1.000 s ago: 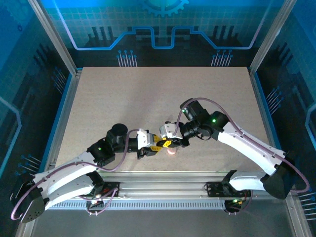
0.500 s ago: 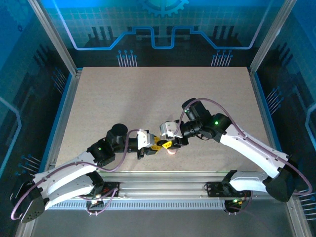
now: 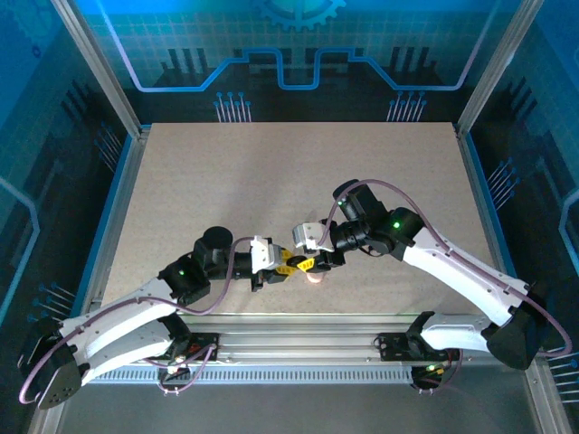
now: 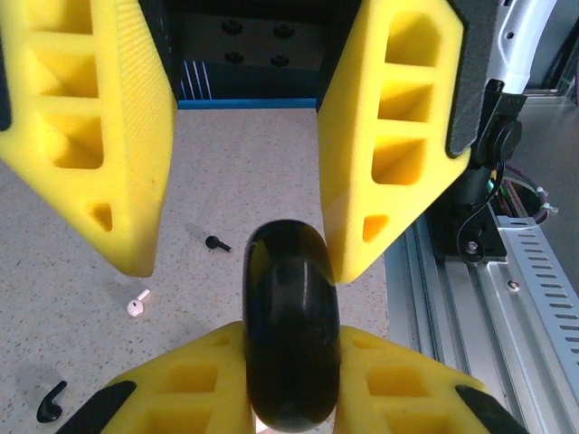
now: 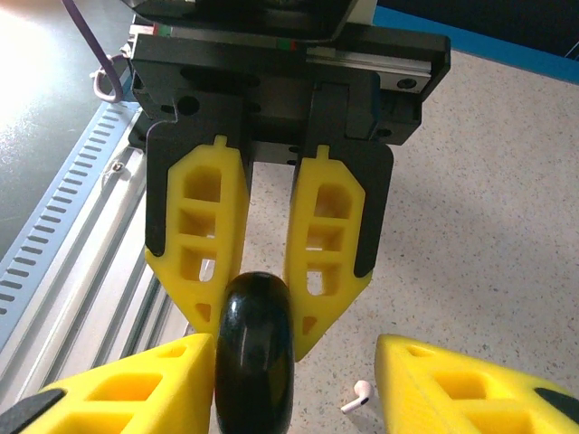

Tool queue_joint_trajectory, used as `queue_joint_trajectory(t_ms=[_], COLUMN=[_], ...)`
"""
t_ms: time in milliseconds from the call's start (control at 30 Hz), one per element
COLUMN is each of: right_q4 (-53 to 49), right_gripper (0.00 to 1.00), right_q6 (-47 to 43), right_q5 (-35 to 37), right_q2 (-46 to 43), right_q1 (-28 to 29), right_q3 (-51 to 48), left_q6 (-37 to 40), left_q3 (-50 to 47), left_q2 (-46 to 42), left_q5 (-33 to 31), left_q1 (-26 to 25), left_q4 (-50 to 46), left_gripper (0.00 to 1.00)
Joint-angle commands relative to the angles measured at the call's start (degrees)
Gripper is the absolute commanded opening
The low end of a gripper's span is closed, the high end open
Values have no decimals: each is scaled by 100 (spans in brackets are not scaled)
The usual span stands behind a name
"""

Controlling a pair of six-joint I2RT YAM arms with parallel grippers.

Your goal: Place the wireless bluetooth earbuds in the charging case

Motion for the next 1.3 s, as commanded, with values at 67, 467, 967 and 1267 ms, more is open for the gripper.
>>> queue_joint_trajectory(t_ms=[67, 467, 967, 1267], right_q4=[120, 622, 825, 1070], right_gripper=[49, 49, 49, 50], right_q6=[203, 640, 870, 1045], right_q5=[379, 668, 886, 791], right_q2=[-6, -240, -375, -1073], right_q1=[-37, -282, -411, -588], right_q3=[-20, -162, -284, -611], left_q6=[-24, -24, -83, -181], left_q3=[141, 116, 87, 34], left_q2=[-121, -139, -244, -192], left_q5=[129, 128, 74, -195], left_q1=[-36, -36, -40, -35], left_q4=[130, 130, 220, 318], left_gripper=[20, 20, 19, 18])
